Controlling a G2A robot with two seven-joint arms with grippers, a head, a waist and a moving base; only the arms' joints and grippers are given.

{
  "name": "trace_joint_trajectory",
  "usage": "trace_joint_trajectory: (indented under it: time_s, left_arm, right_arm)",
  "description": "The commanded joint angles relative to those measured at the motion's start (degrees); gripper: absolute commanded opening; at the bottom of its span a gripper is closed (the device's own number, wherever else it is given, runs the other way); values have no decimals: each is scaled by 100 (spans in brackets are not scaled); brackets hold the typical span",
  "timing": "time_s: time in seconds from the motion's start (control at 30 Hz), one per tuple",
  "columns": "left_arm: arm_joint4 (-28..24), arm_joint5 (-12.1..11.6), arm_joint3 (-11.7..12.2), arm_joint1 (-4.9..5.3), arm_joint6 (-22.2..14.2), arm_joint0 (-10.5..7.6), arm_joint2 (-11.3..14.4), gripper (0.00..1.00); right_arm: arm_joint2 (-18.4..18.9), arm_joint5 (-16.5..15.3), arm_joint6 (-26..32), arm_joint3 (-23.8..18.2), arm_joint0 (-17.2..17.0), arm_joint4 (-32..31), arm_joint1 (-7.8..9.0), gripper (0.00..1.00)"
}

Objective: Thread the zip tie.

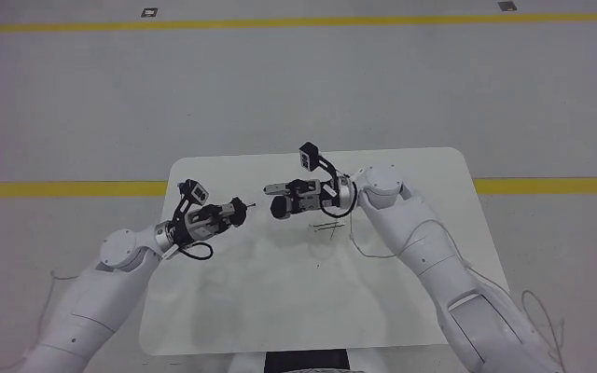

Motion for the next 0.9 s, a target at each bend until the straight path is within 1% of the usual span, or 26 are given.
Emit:
trace_joint_trajectory:
  time_s: [0.0, 0.07, 0.17, 0.37, 0.47, 0.5, 0.53, 0.6, 0.63, 0.73, 0.8, 0.87]
  left_arm:
    - [-51, -57, -6, 7, -69, 45, -73, 0]
    - [-121, -156, -21, 11, -196, 73, -152, 0]
    - [-52, -302, -69, 15, -371, 56, -202, 0]
    - [-52, -302, -69, 15, -371, 56, -202, 0]
    - [-8, -287, -128, 2, -144, 49, -208, 0]
    - [-90, -293, -139, 0, -137, 44, -251, 0]
    - [-148, -318, -115, 10, -165, 33, -351, 0]
    - [-264, -325, -86, 25, -287, 39, -495, 0]
    - [-347, -316, -46, 38, -360, 43, -603, 0]
    - [-454, -277, 45, 60, -533, 51, -788, 0]
    - [-582, -256, 83, 65, -737, 43, -879, 0]
    - [-582, -256, 83, 65, -737, 43, -879, 0]
  right_arm:
    - [70, -17, -43, -119, -20, -346, 73, 100]
    - [161, -35, -51, -306, -98, -566, 145, 100]
    - [179, -36, -61, -327, -112, -580, 154, 100]
    - [179, -36, -61, -327, -112, -580, 154, 100]
    - [179, -36, -61, -327, -112, -580, 154, 100]
    - [171, -49, -164, -351, -130, -661, 158, 100]
    - [166, -72, -318, -430, -151, -844, 177, 100]
    - [232, -85, -379, -510, -182, -959, 217, 100]
    - [278, -75, -406, -553, -174, -1138, 254, 100]
    - [359, -9, -444, -701, -180, -1571, 339, 100]
    - [398, -34, -341, -843, -180, -1887, 404, 100]
    - [360, -222, -66, -923, -127, -2216, 453, 100]
